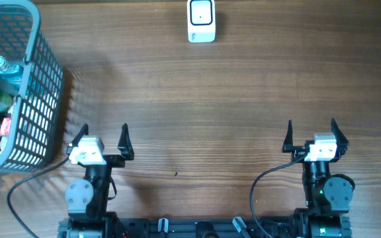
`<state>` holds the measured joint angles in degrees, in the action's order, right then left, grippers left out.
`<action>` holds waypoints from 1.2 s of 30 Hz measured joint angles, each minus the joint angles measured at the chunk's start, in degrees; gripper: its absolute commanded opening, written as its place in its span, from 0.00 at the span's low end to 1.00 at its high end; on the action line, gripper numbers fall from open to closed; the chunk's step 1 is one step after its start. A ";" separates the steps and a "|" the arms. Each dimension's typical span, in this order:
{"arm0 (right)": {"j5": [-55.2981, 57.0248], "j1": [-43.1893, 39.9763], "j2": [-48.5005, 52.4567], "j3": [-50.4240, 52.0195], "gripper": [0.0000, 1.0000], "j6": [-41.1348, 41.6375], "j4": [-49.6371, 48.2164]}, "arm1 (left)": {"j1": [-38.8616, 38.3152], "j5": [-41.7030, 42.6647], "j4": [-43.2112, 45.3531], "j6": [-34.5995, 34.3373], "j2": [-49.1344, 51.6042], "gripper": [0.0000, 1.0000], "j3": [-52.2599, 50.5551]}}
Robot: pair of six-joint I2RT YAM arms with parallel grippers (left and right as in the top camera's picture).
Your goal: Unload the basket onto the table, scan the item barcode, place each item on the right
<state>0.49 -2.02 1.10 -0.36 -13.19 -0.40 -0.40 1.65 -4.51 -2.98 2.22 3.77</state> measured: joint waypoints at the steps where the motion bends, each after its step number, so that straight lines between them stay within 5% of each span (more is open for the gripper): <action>1: 0.00 0.00 0.00 0.00 1.00 0.00 0.02 | 0.00 0.07 -0.76 0.00 0.96 1.00 1.88; 5: 0.00 0.00 -0.22 0.00 1.00 0.00 0.07 | 0.00 0.48 -3.74 0.00 10.05 1.00 12.33; 16: 0.00 0.00 -0.37 0.00 1.00 0.00 0.04 | 0.00 2.82 -39.63 -0.31 50.47 1.00 68.13; 25: 0.00 0.00 -0.37 0.00 1.00 0.00 0.02 | 0.04 12.41 -44.78 -1.07 51.25 1.00 72.52; 31: 0.00 0.00 -0.37 0.00 1.00 0.00 0.02 | 0.04 9.44 -45.66 -3.87 52.74 1.00 77.29; 36: 0.00 0.00 -0.37 0.00 1.00 0.00 0.04 | 0.04 2.95 -54.23 -5.92 60.74 1.00 92.76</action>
<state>0.49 -2.02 0.73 -0.36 -13.19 -0.36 -0.36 4.60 -58.74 -8.91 62.96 96.53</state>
